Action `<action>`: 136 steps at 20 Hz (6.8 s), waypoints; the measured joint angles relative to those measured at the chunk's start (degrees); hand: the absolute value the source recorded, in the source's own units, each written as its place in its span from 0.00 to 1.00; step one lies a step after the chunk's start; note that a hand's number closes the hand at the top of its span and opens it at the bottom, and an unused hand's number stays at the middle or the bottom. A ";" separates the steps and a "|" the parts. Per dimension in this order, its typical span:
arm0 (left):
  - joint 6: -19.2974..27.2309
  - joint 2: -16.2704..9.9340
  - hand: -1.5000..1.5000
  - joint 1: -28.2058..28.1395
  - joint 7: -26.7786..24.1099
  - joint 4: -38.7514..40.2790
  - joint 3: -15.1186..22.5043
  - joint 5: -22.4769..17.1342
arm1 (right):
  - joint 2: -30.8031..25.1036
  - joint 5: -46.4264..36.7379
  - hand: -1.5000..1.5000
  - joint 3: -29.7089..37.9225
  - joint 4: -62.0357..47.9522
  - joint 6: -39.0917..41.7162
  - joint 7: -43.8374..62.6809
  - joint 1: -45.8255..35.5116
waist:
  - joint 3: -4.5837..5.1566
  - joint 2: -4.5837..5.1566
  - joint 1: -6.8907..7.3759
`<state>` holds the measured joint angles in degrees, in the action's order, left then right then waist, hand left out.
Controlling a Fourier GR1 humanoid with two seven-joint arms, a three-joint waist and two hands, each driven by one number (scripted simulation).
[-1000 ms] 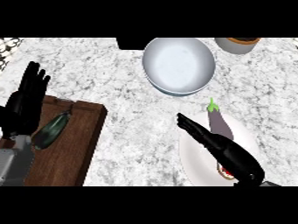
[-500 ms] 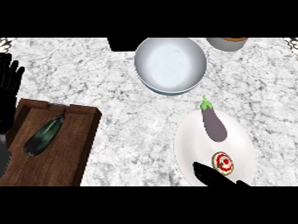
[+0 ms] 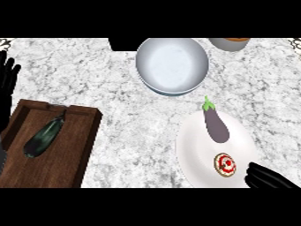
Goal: Pick the cupcake from the plate and place it in the bowl
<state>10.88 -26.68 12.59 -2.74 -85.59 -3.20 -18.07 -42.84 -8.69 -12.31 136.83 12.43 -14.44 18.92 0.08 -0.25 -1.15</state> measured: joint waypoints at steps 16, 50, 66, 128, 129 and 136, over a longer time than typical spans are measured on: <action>-2.18 1.53 0.50 0.11 -1.37 1.23 -0.94 1.07 | -20.25 4.67 0.00 17.42 1.11 24.94 11.81 -5.05 | -0.02 0.22 0.90; -6.97 5.77 0.50 0.98 0.93 0.46 -6.54 6.73 | 7.50 -36.53 0.00 -3.93 -27.84 23.49 -3.79 -16.51 | -0.09 0.24 1.13; -9.01 7.64 0.50 0.61 1.93 -0.74 -8.66 8.31 | 15.51 -48.84 0.00 -6.50 -37.88 20.83 -5.97 -18.20 | -0.07 0.23 1.15; -11.02 8.83 0.50 2.73 2.19 1.06 -10.60 10.26 | 25.79 -22.10 1.00 33.33 -13.53 28.41 60.73 -52.79 | 0.05 0.18 1.76; -10.54 9.20 0.50 2.76 2.42 0.66 -10.23 10.65 | 25.89 -22.32 1.00 32.24 -15.54 27.79 61.68 -55.44 | 0.05 0.19 1.85; -10.81 9.58 0.50 2.82 1.12 1.48 -10.34 10.73 | 29.58 -27.30 1.00 23.55 -30.42 23.72 64.12 -65.49 | 0.02 0.37 2.11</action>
<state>0.07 -17.11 15.41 -1.62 -84.11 -13.54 -7.34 -13.26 -35.99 11.24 106.41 36.15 49.67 -46.58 0.09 0.12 0.96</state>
